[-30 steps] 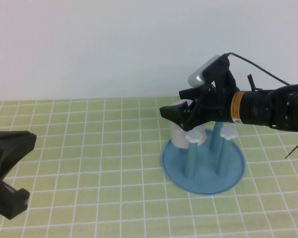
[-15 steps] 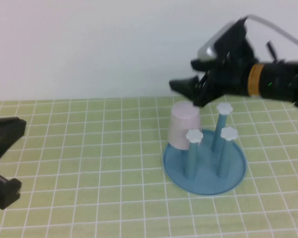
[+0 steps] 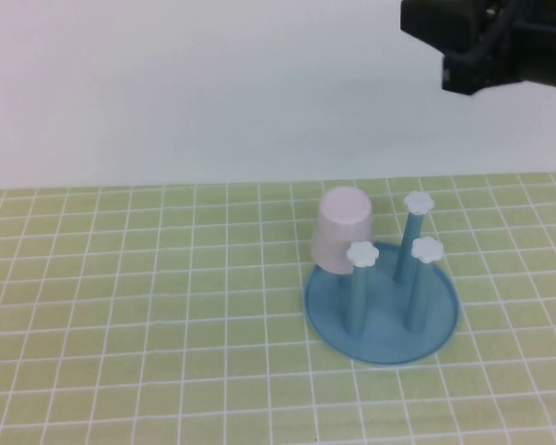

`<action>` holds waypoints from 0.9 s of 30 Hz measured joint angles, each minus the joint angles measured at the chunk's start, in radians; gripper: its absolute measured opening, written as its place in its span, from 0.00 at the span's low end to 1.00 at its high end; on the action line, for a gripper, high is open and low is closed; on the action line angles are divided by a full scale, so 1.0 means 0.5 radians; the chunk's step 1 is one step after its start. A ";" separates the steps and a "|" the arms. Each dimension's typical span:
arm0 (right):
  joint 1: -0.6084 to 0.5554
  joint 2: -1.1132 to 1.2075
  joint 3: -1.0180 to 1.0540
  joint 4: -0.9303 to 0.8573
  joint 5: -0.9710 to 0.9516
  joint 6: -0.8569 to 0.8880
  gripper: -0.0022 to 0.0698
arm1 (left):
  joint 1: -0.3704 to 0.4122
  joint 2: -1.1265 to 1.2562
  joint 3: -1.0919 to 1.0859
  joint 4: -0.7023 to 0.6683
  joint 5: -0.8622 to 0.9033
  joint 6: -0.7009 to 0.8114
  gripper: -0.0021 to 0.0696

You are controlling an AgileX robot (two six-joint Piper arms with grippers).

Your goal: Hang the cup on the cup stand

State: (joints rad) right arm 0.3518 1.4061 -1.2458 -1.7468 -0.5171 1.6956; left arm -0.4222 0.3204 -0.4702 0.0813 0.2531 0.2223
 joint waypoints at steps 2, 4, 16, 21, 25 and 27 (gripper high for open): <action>0.000 -0.077 0.061 -0.013 -0.056 0.030 0.05 | 0.000 -0.066 0.086 0.004 0.008 0.000 0.03; 0.000 -0.158 0.157 -0.023 -0.092 0.028 0.04 | 0.000 -0.108 0.154 0.005 0.008 0.000 0.03; 0.000 -0.772 1.154 -0.040 0.040 -0.090 0.03 | 0.000 -0.132 0.290 0.072 0.010 0.000 0.03; 0.000 -1.043 1.521 -0.043 0.177 -0.090 0.03 | 0.000 -0.132 0.290 0.072 0.011 -0.009 0.03; 0.000 -1.220 1.661 -0.043 0.225 -0.090 0.03 | 0.045 -0.148 0.290 0.063 0.015 -0.009 0.03; 0.000 -1.282 1.675 -0.043 0.236 -0.090 0.03 | 0.135 -0.155 0.290 0.063 0.015 -0.009 0.03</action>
State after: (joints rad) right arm 0.3518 0.7649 -0.4082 -1.7684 -0.3992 1.6505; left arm -0.3545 0.2428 -0.3252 0.1127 0.2606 0.2180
